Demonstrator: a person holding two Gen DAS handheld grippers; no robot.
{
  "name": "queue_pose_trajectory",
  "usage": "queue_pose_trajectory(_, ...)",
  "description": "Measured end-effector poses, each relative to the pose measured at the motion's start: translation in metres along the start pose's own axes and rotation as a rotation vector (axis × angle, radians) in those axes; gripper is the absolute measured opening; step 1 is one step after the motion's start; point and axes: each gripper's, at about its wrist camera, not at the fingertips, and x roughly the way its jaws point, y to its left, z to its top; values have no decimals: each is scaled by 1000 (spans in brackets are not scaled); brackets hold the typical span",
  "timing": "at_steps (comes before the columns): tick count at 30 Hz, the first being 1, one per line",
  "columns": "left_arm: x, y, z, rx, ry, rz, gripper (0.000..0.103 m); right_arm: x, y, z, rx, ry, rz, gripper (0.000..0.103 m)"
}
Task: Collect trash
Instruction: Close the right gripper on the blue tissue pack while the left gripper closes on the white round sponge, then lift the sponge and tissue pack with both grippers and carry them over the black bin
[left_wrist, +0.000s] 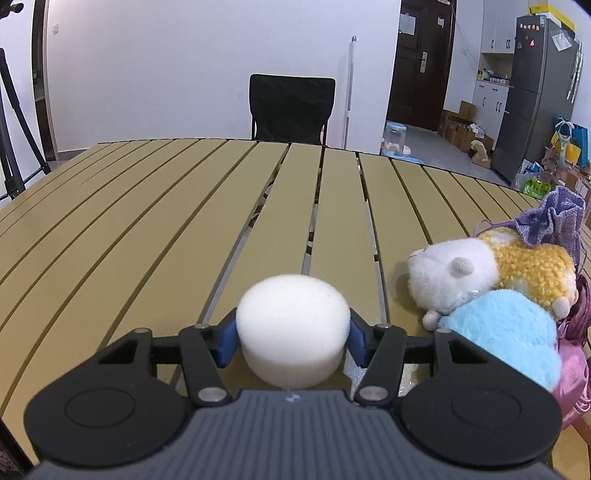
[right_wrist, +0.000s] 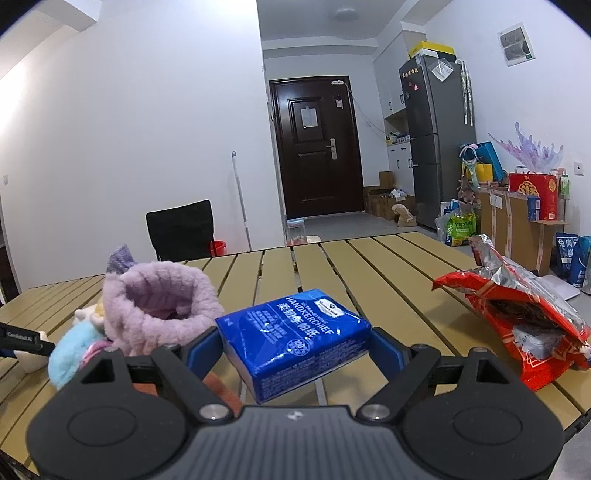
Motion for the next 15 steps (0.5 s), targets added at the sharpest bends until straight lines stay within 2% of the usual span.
queue_pose_trajectory(8, -24, -3, -4, 15, -51, 16, 58, -8, 5, 0, -8, -9, 20, 85)
queue_pose_trajectory(15, -64, -10, -9, 35, -105, -11, 58, -28, 12, 1, -12, -31, 40, 85)
